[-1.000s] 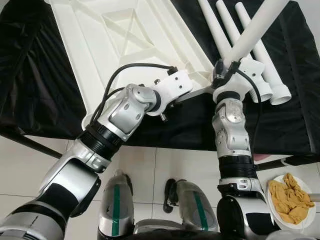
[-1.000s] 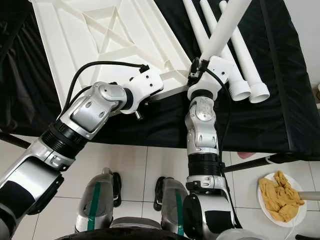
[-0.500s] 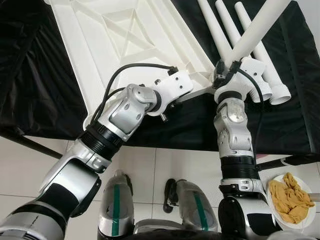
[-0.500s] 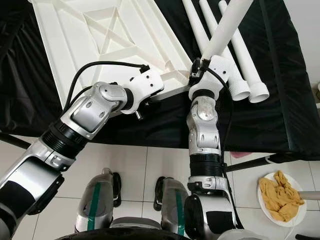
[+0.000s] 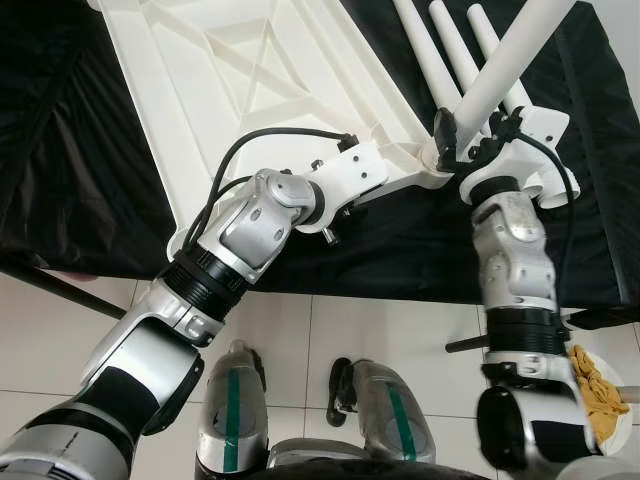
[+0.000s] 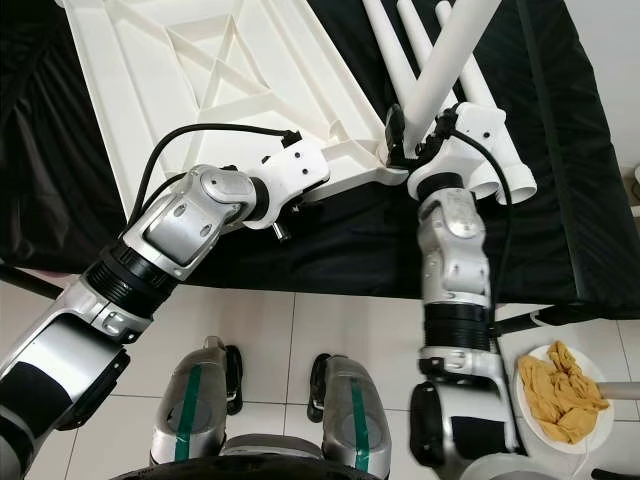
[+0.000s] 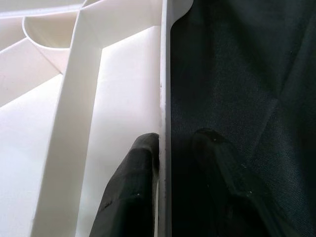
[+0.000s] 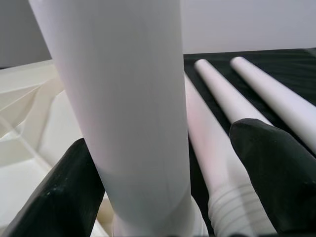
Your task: Building children table
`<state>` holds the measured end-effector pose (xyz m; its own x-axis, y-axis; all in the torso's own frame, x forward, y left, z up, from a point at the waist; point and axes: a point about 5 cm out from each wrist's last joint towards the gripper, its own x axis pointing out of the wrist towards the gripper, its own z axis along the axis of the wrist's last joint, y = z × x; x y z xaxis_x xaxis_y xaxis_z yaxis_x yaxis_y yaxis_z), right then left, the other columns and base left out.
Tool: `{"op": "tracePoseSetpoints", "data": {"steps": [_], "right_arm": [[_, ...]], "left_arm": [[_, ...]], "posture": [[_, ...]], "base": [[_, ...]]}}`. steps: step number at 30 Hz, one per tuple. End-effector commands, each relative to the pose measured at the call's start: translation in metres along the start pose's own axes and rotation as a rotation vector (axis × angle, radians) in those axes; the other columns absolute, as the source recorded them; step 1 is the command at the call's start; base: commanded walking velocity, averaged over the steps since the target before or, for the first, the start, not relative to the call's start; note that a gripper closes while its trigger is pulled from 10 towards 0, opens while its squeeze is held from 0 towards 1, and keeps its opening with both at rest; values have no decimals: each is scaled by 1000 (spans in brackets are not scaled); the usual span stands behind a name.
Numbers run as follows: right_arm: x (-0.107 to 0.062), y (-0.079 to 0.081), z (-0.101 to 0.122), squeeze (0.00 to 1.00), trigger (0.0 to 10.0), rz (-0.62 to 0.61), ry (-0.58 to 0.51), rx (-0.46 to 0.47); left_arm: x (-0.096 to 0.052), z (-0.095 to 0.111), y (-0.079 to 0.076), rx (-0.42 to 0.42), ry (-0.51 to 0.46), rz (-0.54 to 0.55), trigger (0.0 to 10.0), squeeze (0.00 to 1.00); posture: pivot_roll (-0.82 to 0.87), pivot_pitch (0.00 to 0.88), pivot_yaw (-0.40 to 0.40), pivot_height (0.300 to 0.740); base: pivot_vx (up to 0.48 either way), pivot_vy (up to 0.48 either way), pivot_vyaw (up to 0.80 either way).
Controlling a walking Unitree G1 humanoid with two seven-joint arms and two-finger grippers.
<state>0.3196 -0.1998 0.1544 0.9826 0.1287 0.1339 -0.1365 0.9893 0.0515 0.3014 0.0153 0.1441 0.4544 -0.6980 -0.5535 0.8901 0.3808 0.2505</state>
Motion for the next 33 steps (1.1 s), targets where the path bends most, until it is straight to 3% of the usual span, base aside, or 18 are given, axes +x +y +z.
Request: {"op": "tracePoseSetpoints", "data": {"steps": [1,6,7,18,27,28,31,32,33], "right_arm": [[-1,-5,-2,1000,10000,30,4,2],[0,-20,-6,1000,10000,169,44,-51],[0,-24,-8,0,10000,211,64,-60],[12,-29,-12,0,10000,396,122,-82],[23,-30,-9,0,10000,433,112,-99],[24,-30,-9,0,4118,442,113,-94],[25,-30,-9,0,4118,448,113,-90],[25,-30,-10,0,0,452,118,-81],[25,-30,-10,0,0,452,118,-81]], "left_arm": [[2,-2,-4,4,8,-20,10000,0],[2,-1,-4,9,5,-21,10000,0],[2,0,-4,10,4,-21,10000,0],[0,0,1,12,7,-13,10000,0],[-1,-1,3,12,11,-9,10000,0],[-1,0,3,12,11,-7,10000,0],[-1,0,3,12,11,-6,10000,0],[-2,0,4,12,11,-5,10000,0],[-2,0,4,12,11,-5,10000,0]], "posture": [[22,12,-65,740],[20,6,-62,740],[21,3,-61,740],[33,9,-42,740],[40,13,-40,740],[43,13,-40,740],[43,13,-40,740],[43,13,-40,740],[43,13,-40,740]], "base": [[0,0,0],[0,0,0],[0,0,0],[0,0,0],[0,0,0],[0,0,0],[0,0,0],[0,0,0],[0,0,0]]}}
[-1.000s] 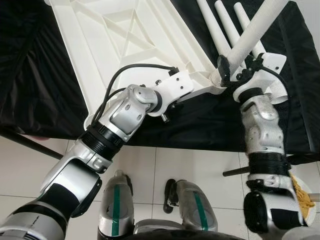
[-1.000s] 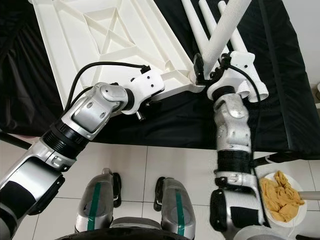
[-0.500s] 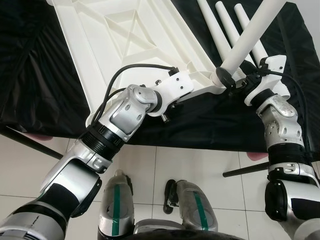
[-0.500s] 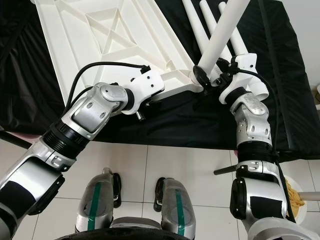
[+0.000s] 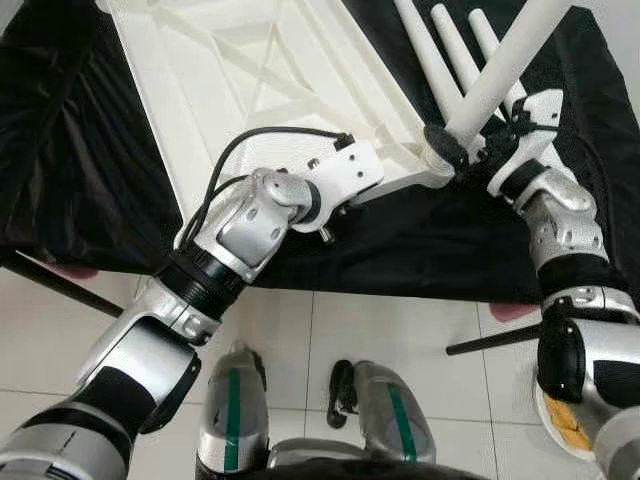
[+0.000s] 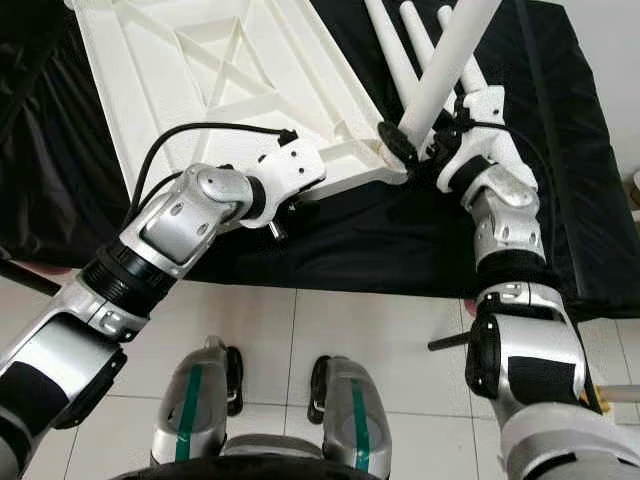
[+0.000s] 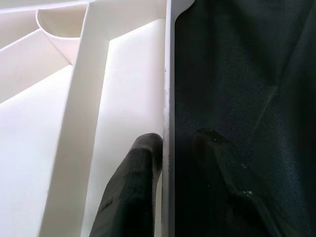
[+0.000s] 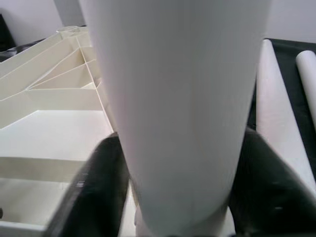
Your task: Building children table
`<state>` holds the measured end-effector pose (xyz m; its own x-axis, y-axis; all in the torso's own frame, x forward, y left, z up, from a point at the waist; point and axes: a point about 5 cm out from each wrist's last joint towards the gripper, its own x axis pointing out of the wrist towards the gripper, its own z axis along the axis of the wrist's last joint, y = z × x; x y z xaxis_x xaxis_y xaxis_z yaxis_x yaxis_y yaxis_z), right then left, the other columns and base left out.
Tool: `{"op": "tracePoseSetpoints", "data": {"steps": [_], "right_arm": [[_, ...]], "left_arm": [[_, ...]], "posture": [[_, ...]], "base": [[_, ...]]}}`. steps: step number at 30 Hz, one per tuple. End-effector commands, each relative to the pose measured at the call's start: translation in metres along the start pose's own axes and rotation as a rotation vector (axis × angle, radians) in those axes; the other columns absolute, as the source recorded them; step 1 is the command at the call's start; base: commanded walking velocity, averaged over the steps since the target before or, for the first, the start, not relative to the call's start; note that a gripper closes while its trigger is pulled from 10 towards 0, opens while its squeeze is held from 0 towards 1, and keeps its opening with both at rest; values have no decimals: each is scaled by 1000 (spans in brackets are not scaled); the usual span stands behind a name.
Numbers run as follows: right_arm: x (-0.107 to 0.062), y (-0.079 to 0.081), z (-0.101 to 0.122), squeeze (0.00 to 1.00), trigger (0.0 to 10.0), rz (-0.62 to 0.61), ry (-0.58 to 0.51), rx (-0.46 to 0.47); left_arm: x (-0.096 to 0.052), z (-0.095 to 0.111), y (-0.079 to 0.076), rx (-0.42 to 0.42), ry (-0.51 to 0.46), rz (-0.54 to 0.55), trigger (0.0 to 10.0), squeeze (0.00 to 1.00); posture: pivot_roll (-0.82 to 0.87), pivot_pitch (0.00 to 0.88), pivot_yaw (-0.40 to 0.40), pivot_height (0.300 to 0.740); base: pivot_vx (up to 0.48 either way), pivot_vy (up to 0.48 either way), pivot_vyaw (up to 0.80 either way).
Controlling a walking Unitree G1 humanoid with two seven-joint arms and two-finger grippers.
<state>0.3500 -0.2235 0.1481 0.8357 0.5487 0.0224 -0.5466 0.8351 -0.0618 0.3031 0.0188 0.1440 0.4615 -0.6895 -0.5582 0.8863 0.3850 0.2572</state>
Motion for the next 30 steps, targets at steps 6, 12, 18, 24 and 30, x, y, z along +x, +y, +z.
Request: {"op": "tracePoseSetpoints", "data": {"steps": [6,12,18,24,30], "right_arm": [[-6,-3,-6,0,0,16,25,7],[-12,-3,-13,0,0,24,37,10],[-13,0,-15,0,0,-12,-7,49],[-8,5,-15,0,0,-188,-70,74],[-4,17,-13,0,0,-316,-131,109]], "left_arm": [[-1,1,1,6,4,-11,10000,0],[0,2,0,9,2,-15,10000,0],[0,2,-1,6,2,-17,10000,0],[-1,1,-2,2,3,-17,10000,0],[0,0,-3,-1,4,-18,10000,0]], "posture": [[45,13,-41,740],[35,21,-39,740],[34,24,-40,740],[34,34,-48,740],[32,36,-52,740]], "base": [[0,0,0],[0,0,0],[0,0,0],[0,0,0],[0,0,0]]}}
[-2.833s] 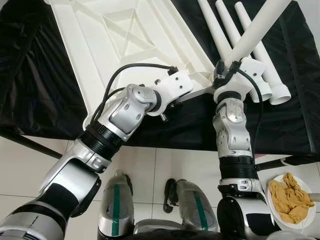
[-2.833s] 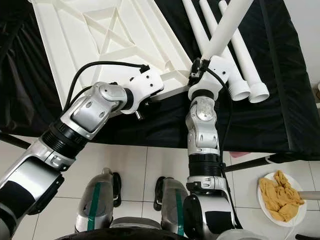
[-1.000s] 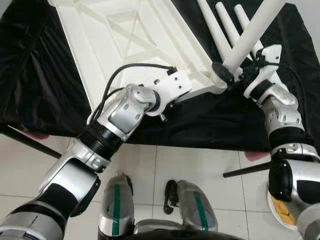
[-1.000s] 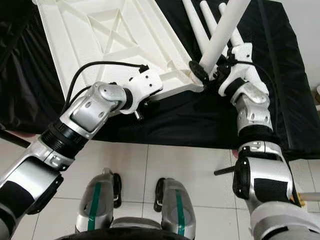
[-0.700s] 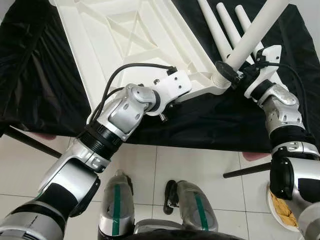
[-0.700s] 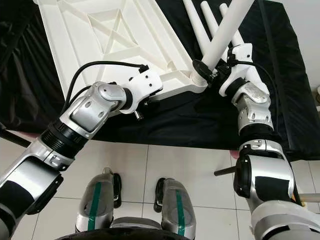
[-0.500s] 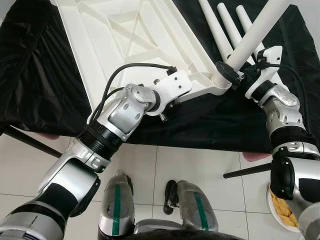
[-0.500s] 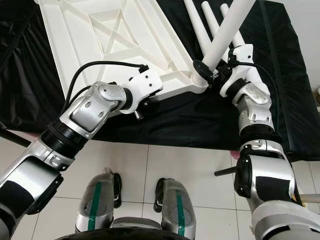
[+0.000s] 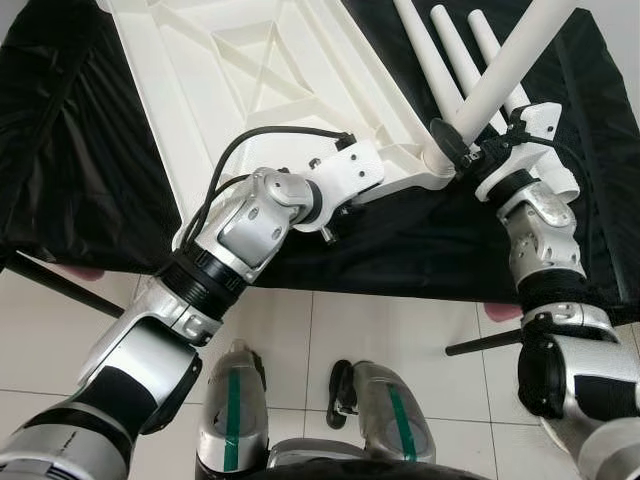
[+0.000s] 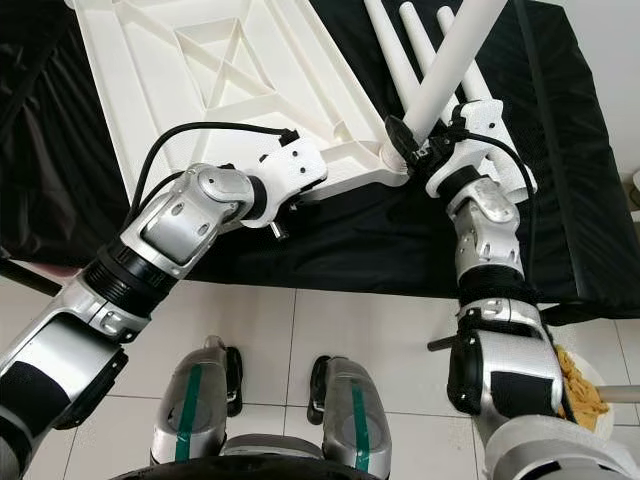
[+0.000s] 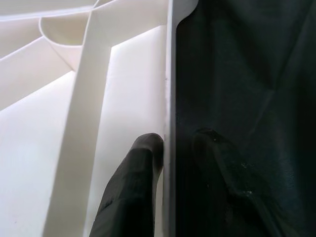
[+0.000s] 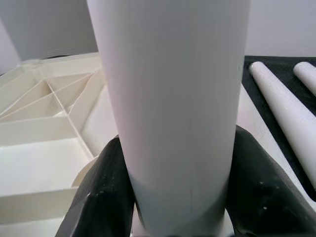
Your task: Building children table
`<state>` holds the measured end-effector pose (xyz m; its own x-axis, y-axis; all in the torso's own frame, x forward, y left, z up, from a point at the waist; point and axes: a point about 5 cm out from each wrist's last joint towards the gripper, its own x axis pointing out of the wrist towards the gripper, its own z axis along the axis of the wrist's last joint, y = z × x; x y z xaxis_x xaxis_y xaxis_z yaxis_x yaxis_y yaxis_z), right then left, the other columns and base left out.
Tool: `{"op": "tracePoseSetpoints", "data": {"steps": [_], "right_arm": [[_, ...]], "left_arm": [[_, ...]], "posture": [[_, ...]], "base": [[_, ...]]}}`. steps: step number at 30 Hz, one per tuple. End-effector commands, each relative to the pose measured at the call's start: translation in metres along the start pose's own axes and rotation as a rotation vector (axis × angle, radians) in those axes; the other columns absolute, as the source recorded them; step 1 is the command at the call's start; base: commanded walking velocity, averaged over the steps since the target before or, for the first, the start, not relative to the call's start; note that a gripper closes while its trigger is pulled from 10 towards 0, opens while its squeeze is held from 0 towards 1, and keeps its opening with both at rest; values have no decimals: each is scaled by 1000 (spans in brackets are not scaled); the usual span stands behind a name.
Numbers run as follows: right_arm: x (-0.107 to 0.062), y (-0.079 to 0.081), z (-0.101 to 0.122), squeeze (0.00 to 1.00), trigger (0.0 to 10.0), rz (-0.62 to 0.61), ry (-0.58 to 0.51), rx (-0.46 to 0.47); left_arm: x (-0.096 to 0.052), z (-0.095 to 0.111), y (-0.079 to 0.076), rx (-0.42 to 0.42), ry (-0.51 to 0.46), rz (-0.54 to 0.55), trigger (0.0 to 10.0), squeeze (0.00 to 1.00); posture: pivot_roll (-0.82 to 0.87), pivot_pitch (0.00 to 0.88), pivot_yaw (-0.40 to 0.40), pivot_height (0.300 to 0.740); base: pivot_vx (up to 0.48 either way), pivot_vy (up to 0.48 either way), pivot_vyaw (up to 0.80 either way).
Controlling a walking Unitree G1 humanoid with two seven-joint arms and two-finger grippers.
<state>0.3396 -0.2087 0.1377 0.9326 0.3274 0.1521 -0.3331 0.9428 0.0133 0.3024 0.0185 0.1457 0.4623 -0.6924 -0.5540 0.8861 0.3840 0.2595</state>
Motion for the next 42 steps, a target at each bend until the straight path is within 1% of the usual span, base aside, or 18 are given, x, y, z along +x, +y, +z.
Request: {"op": "tracePoseSetpoints", "data": {"steps": [1,3,5,7,9,11,13,16,18,20,21,25,28,29,32,39,40,42], "right_arm": [[-2,-3,-3,0,0,-73,-2,51],[-3,-1,-3,0,0,-126,-7,66],[-3,2,-2,0,0,-203,-26,102],[-3,5,-1,0,0,-246,-34,110],[-3,6,0,0,0,-260,-36,106],[-5,14,-1,0,0,-320,-31,73],[-5,16,-1,0,0,-334,-29,65],[-9,26,-6,0,0,-415,8,13],[-10,29,-7,0,0,-437,13,7],[-11,35,-9,0,0,-531,46,-16],[-11,37,-10,0,0,-563,59,-21],[-12,39,-10,0,0,-592,73,-25],[-13,42,-16,0,0,-683,137,-58],[-13,42,-16,0,0,-695,146,-70],[-14,41,-16,0,0,-697,151,-65],[-13,47,-17,0,0,-680,170,-54],[-12,49,-18,0,10000,-667,176,-37],[-12,49,-18,0,10000,-667,180,-31]], "left_arm": [[1,-1,-3,-3,9,-19,10000,0],[1,-1,-3,-5,8,-18,10000,0],[1,-1,-4,-5,7,-19,10000,0],[1,-1,-4,-5,7,-19,10000,0],[1,-1,-4,-5,7,-19,10000,0],[1,-1,-4,-5,7,-19,10000,0],[1,-1,-4,-5,7,-19,10000,0],[2,-1,-5,-3,6,-22,10000,0],[2,0,-6,-2,6,-22,10000,0],[3,0,-6,-1,6,-22,10000,0],[3,0,-6,-1,5,-21,10000,0],[3,0,-6,-1,5,-21,10000,0],[4,0,-7,0,4,-23,10000,0],[4,0,-7,1,3,-23,10000,0],[4,0,-6,3,3,-22,10000,0],[4,0,-7,2,3,-22,10000,0],[4,0,-7,3,2,-24,10000,0],[5,0,-7,3,1,-25,10000,0]], "posture": [[32,36,-52,740],[31,37,-55,740],[31,36,-56,740],[32,36,-58,740],[32,36,-58,740],[31,33,-62,740],[31,33,-62,740],[31,30,-65,740],[32,27,-68,740],[33,23,-72,740],[33,23,-72,740],[33,23,-72,740],[40,12,-78,740],[40,12,-78,740],[40,7,-80,740],[39,0,-82,740],[39,0,-83,740],[39,0,-83,740]], "base": [[0,0,0],[0,0,0],[0,0,0],[0,0,0],[0,0,0],[0,0,0],[0,0,0],[0,0,0],[0,0,0],[0,0,0],[0,0,0],[0,0,0],[0,0,0],[0,0,0],[0,0,0],[0,0,0],[0,0,0],[0,0,0]]}}
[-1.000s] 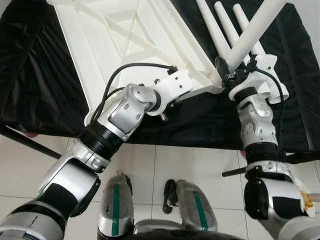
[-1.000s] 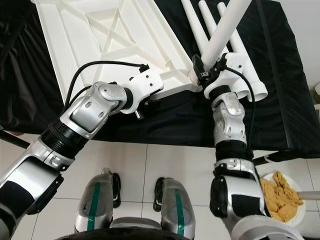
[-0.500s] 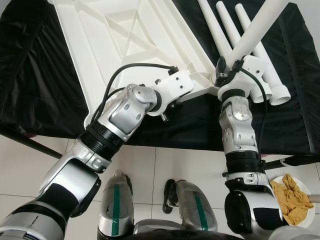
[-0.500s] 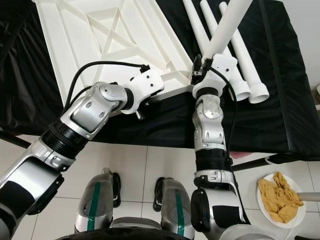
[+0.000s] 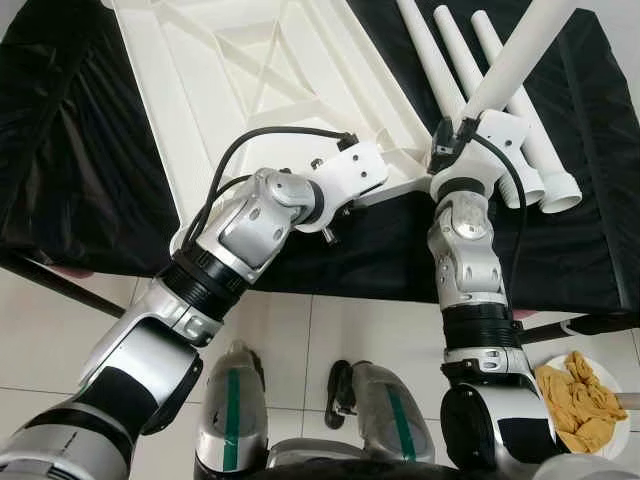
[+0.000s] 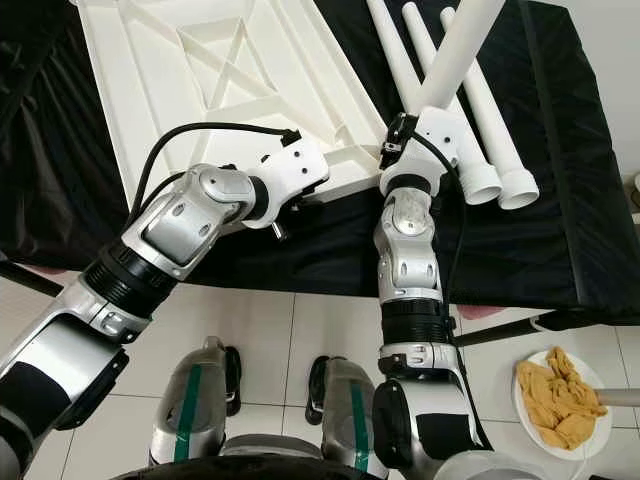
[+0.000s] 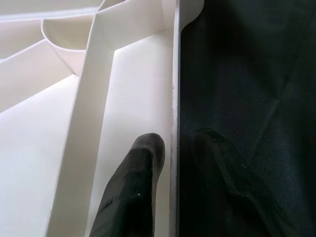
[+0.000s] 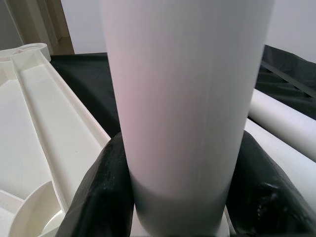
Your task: Building children table
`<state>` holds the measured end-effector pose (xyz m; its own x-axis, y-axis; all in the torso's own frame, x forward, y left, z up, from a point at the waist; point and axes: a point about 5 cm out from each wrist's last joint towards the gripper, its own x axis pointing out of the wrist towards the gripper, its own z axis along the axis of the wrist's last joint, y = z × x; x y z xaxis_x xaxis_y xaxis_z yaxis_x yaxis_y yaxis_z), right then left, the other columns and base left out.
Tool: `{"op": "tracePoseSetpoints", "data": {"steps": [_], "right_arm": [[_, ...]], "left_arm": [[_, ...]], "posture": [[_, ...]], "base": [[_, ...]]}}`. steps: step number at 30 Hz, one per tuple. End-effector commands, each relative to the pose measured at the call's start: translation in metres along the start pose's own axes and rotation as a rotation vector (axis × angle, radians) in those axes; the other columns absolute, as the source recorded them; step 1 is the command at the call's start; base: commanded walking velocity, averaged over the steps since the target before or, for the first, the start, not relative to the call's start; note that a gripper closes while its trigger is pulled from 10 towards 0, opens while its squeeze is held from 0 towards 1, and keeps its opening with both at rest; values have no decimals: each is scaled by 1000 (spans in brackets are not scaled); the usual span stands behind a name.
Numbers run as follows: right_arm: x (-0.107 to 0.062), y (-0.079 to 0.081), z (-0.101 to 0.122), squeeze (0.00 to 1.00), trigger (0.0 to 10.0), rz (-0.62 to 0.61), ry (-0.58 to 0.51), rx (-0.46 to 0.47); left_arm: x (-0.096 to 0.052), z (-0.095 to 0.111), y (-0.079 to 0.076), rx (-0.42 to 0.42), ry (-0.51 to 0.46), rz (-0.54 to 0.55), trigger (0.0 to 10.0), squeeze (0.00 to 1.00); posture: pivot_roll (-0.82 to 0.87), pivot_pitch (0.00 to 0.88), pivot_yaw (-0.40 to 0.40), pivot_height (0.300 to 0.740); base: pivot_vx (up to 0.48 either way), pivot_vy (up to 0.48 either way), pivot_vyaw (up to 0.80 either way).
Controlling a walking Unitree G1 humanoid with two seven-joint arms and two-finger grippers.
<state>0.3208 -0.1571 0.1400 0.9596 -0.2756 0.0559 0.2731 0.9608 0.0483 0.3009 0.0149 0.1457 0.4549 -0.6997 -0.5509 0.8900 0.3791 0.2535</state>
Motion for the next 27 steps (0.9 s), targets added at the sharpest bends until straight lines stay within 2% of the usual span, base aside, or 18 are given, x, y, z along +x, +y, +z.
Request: {"op": "tracePoseSetpoints", "data": {"steps": [1,2,4,5,11,12,13,17,18,19,21,22,25,27], "right_arm": [[-5,-11,-20,0,10000,-53,102,-32],[-4,-13,-19,416,10000,-47,95,-26],[-3,-16,-18,416,10000,-39,87,-19],[-3,-17,-17,1000,10000,-16,78,-8],[-1,-19,-15,1000,10000,46,65,10],[-1,-19,-15,1000,10000,46,65,10],[3,-29,-12,1000,10000,23,57,18],[4,-32,-11,1000,10000,10,56,18],[6,-33,-9,0,10000,14,52,54],[7,-35,-7,0,10000,13,49,115],[7,-35,-7,0,10000,13,49,115],[9,-38,-4,0,10000,11,42,144],[11,-35,1,0,10000,59,2,131],[9,-26,4,0,10000,162,-28,90]], "left_arm": [[3,-2,-5,4,8,-16,10000,0],[3,-2,-5,5,9,-16,10000,0],[3,-2,-5,6,10,-15,10000,0],[3,-3,-6,7,10,-17,10000,0],[3,-3,-6,8,12,-21,10000,0],[3,-3,-6,8,12,-21,10000,0],[3,-3,-6,7,11,-22,10000,0],[3,-3,-6,7,11,-22,10000,0],[3,-3,-6,7,11,-22,10000,0],[3,-3,-7,7,11,-23,10000,0],[3,-3,-7,7,11,-23,10000,0],[3,-3,-7,6,11,-23,10000,0],[3,-3,-6,6,11,-22,10000,0],[3,-3,-6,7,12,-22,10000,0]], "posture": [[39,0,-83,740],[38,0,-81,740],[38,0,-81,740],[38,0,-80,740],[36,0,-78,740],[36,0,-78,740],[35,0,-78,740],[35,0,-78,740],[34,0,-78,740],[34,0,-78,740],[34,0,-78,740],[34,0,-78,740],[34,0,-78,740],[34,0,-78,740]], "base": [[0,0,0],[0,0,0],[0,0,0],[0,0,0],[0,0,0],[0,0,0],[0,0,0],[0,0,0],[0,0,0],[0,0,0],[0,0,0],[0,0,0],[0,0,0],[0,0,0]]}}
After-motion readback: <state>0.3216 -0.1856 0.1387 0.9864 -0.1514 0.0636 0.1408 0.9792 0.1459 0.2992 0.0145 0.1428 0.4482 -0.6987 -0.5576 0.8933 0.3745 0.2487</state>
